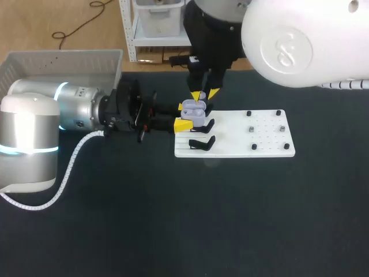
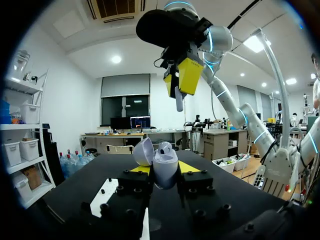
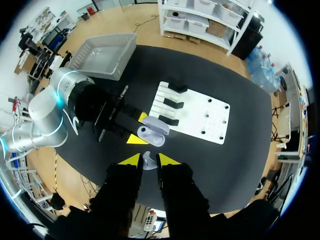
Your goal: Pick up each earbud case from the left stands, insert the matching earbuds, close the lid, and place the case in the box.
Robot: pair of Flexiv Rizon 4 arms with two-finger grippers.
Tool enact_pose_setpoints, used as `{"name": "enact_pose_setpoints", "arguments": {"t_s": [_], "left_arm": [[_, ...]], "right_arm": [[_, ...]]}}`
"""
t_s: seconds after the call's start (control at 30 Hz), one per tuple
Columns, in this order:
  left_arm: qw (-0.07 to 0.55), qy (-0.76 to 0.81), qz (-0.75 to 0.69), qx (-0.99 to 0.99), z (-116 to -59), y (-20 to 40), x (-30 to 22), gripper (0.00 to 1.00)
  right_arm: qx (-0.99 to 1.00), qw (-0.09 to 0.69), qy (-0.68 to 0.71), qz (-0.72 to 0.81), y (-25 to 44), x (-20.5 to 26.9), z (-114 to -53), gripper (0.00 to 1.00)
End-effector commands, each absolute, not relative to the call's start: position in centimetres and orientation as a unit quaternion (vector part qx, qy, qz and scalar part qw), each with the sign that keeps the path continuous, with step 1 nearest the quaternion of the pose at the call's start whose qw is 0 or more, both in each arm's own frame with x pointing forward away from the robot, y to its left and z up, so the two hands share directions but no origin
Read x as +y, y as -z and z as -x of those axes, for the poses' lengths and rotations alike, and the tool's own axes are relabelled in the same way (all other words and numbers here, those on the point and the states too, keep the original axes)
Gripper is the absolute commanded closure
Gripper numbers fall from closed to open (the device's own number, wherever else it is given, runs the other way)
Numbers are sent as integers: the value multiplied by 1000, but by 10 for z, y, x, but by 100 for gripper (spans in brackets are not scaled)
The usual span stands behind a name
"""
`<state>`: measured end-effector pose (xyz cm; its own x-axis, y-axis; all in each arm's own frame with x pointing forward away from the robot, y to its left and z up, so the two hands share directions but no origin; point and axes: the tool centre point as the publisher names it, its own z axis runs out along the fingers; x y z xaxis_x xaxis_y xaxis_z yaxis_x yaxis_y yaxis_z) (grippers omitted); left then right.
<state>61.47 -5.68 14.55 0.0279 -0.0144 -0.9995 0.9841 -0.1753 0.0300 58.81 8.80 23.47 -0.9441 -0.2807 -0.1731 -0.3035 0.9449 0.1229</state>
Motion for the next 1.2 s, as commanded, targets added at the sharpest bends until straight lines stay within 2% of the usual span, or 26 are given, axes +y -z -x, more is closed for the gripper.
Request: {"name": "enact_pose_setpoints", "arguments": {"t_s": [0.03, 1.2], "left_arm": [[463, 538, -547, 443, -616, -145, -57, 100], [463, 538, -547, 443, -616, -145, -57, 100]], "right_arm": [[981, 80, -68, 162, -229, 94, -590, 100], [972, 98, -31, 211, -198, 108, -594, 100]]}}
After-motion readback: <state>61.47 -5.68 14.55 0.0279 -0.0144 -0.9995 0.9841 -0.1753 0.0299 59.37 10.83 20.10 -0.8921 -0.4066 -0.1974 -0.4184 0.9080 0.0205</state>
